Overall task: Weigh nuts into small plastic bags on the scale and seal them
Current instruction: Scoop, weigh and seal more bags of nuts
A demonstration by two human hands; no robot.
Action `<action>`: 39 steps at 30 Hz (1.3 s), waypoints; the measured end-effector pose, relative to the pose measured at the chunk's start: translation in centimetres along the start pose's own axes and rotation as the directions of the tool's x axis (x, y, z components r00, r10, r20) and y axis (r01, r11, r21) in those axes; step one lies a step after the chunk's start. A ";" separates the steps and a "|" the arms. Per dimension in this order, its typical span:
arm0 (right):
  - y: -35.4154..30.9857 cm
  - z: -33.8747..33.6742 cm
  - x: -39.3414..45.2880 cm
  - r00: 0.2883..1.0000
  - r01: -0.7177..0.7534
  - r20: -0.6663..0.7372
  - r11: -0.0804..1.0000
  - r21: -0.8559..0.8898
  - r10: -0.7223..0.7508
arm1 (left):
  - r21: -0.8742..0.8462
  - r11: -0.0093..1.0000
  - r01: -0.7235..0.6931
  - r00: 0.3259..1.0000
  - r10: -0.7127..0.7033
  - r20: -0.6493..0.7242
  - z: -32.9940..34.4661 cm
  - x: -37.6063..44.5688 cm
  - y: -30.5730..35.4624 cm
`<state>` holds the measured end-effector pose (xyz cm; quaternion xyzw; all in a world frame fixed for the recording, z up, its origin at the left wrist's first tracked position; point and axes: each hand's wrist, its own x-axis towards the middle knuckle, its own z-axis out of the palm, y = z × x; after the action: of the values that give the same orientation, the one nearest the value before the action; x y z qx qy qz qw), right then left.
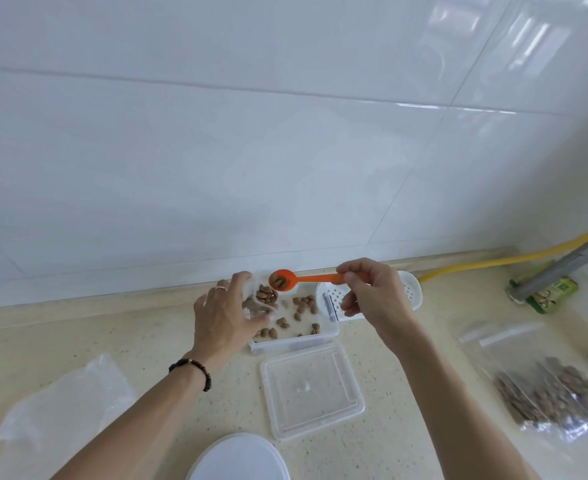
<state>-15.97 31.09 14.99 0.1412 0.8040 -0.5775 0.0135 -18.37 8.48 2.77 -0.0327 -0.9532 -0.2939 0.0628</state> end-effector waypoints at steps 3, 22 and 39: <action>-1.0 0.6 -1.5 0.980 0.197 0.034 0.957 -0.214 -0.194 | -0.057 0.998 0.027 1.000 -0.027 0.009 0.0 -0.2 0.7; 0.3 -2.6 -4.0 0.928 0.293 -0.211 0.951 -0.096 -0.307 | -0.233 0.971 0.058 0.997 -0.068 -0.035 0.3 -0.8 3.9; 16.8 -3.0 -22.7 0.744 -0.207 -0.404 0.759 0.617 0.532 | -0.191 0.928 -0.319 0.946 0.323 -0.009 0.1 -13.1 8.5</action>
<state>10.35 34.01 4.66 0.4649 0.5304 -0.6946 -0.1420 -4.57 15.16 5.59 -0.1973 -0.9033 -0.3686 0.0958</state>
